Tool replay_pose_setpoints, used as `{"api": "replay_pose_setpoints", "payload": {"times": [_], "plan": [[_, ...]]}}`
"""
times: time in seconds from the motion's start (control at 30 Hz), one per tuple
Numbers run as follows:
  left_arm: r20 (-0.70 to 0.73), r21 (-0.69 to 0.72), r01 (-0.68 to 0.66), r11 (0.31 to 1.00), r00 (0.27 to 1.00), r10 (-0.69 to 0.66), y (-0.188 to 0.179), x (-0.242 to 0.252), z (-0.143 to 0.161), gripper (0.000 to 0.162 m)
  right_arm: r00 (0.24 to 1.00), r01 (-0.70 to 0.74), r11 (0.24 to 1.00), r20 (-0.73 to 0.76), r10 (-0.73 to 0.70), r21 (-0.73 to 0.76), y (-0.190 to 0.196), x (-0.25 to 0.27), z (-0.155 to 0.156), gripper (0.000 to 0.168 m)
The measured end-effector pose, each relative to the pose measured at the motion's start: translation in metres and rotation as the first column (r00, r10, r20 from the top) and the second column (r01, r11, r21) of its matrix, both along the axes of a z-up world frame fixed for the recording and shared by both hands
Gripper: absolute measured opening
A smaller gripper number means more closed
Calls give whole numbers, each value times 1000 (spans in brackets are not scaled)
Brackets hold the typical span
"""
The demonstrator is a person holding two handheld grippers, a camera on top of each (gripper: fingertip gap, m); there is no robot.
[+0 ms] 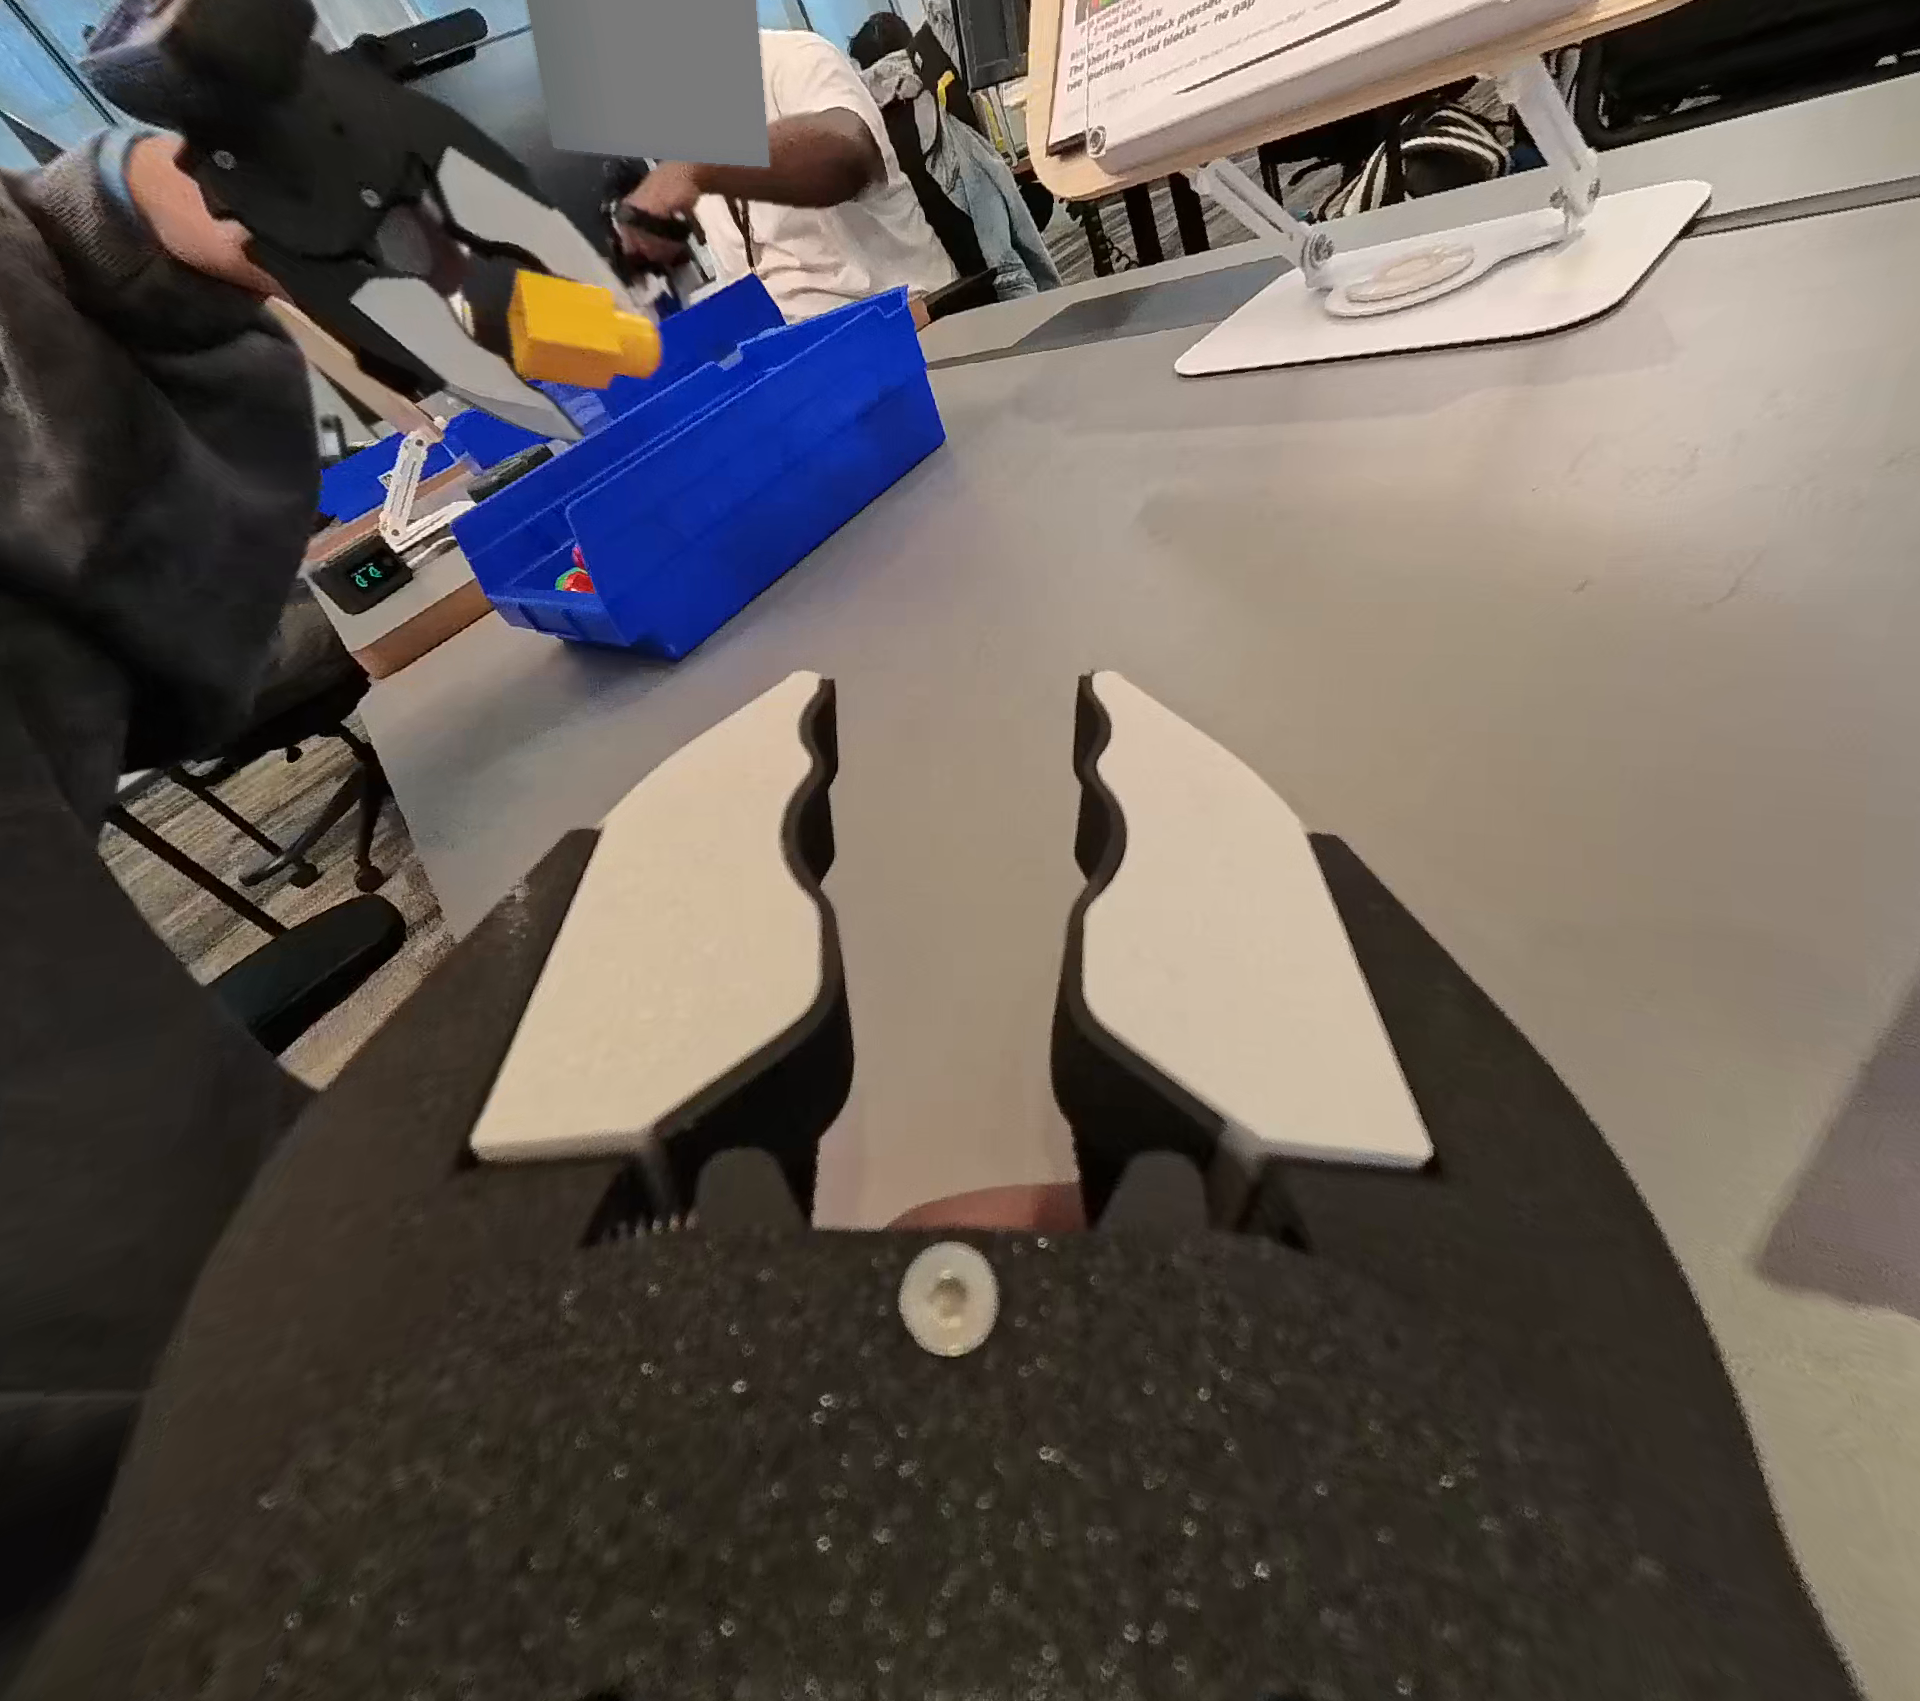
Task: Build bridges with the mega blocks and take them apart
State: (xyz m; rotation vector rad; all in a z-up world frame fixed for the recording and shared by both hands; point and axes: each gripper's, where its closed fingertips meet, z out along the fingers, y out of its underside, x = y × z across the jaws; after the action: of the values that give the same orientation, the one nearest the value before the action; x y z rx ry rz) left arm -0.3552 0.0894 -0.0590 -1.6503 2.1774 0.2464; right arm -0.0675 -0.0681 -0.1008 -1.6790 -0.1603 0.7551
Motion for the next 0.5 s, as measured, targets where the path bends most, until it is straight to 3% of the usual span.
{"api": "replay_pose_setpoints", "payload": {"times": [0.1,0.27,0.5], "plan": [[-104,123,172,977,982,-160,-4,51,-23,56,1000,-1,1000,16,1,9,-2,-2,0,43],[-349,201,433,879,870,-348,0,100,-84,57,999,-4,1000,34,3,20,-5,-3,1,43],[-393,186,510,840,822,-413,17,126,-116,57,1000,4,1000,15,-5,19,-9,1,2,42]]}}
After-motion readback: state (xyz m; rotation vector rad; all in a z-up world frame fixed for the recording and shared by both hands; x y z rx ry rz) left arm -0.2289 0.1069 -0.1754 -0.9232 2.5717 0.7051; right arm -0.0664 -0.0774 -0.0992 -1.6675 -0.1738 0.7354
